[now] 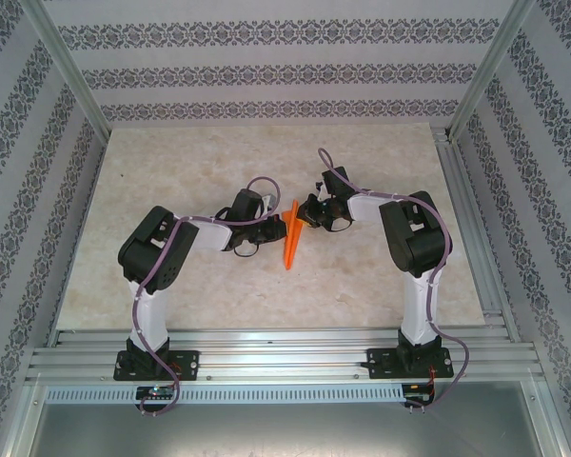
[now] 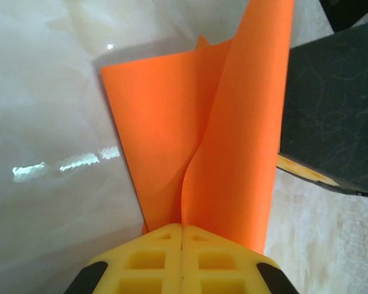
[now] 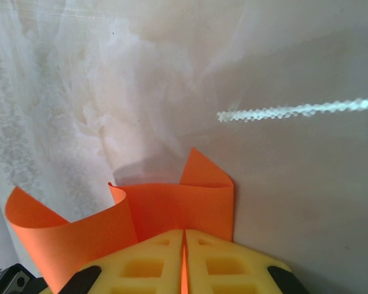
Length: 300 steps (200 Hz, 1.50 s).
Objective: Fold a paper plane with a square sheet of paper (fold left side to right side)
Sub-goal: Fold the wing for the fifth time at the center of the table.
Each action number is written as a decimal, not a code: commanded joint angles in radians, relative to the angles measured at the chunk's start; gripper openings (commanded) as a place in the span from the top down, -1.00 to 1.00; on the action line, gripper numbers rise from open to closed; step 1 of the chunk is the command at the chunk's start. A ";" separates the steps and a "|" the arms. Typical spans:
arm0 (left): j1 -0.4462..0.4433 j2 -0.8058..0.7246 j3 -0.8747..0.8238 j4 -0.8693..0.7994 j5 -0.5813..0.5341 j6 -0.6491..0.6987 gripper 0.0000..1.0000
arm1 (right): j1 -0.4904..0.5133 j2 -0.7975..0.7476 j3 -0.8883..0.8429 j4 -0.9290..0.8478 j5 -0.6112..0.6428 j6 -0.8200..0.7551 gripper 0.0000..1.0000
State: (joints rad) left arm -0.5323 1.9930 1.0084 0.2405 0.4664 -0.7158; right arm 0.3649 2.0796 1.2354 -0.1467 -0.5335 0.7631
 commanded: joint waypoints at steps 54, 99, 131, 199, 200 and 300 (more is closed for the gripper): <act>-0.013 -0.085 -0.027 -0.005 0.007 -0.005 0.94 | 0.003 0.036 -0.001 -0.035 0.003 -0.018 0.79; -0.021 -0.063 -0.027 0.003 0.005 -0.024 0.95 | 0.003 0.035 -0.001 -0.036 0.003 -0.018 0.78; -0.030 -0.063 -0.034 0.013 0.002 -0.044 0.95 | 0.003 0.041 0.002 -0.036 -0.002 -0.016 0.79; -0.038 -0.054 -0.032 -0.030 -0.060 -0.036 0.99 | 0.004 0.041 0.000 -0.032 -0.001 -0.015 0.79; -0.038 -0.054 -0.032 -0.033 -0.062 -0.034 0.99 | 0.003 0.041 0.000 -0.032 0.000 -0.016 0.78; -0.044 -0.014 -0.006 -0.054 -0.060 -0.018 1.00 | 0.005 0.043 0.010 -0.036 -0.002 -0.014 0.78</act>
State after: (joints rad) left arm -0.5594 1.9591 0.9810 0.2077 0.4129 -0.7494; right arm 0.3645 2.0834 1.2366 -0.1440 -0.5491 0.7631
